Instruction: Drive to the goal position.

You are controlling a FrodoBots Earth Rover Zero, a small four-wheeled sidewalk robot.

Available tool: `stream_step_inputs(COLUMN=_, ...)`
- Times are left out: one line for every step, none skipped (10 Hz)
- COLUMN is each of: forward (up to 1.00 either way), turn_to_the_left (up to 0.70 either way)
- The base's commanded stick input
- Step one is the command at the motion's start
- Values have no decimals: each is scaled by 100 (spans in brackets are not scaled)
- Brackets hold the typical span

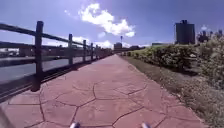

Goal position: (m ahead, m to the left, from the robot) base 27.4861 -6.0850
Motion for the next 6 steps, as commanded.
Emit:
stream_step_inputs(forward=85, turn_to_the_left=0)
stream_step_inputs(forward=85, turn_to_the_left=0)
stream_step_inputs(forward=85, turn_to_the_left=0)
stream_step_inputs(forward=85, turn_to_the_left=0)
stream_step_inputs(forward=85, turn_to_the_left=0)
stream_step_inputs(forward=85, turn_to_the_left=0)
